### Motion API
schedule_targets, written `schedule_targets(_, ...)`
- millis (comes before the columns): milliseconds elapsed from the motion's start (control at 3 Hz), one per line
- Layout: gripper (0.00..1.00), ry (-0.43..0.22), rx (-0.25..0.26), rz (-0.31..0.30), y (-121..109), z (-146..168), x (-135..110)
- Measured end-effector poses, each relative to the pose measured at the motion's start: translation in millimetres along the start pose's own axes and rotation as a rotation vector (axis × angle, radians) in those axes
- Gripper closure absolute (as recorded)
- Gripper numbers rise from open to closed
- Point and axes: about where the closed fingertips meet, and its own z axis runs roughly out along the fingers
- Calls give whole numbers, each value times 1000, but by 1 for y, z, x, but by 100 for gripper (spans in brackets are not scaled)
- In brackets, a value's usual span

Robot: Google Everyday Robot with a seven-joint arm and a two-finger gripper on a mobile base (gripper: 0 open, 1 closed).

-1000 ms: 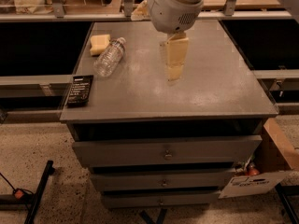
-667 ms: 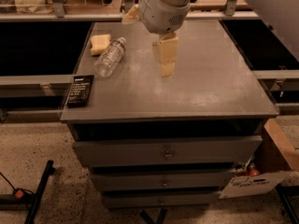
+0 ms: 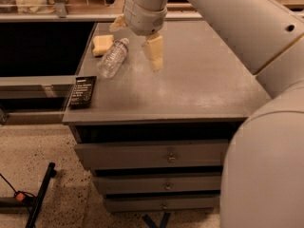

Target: Pick water bottle

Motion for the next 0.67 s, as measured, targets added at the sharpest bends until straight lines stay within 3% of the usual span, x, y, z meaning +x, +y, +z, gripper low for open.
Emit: schedule_targets(667,0,72,-8,-96,-56,48,12)
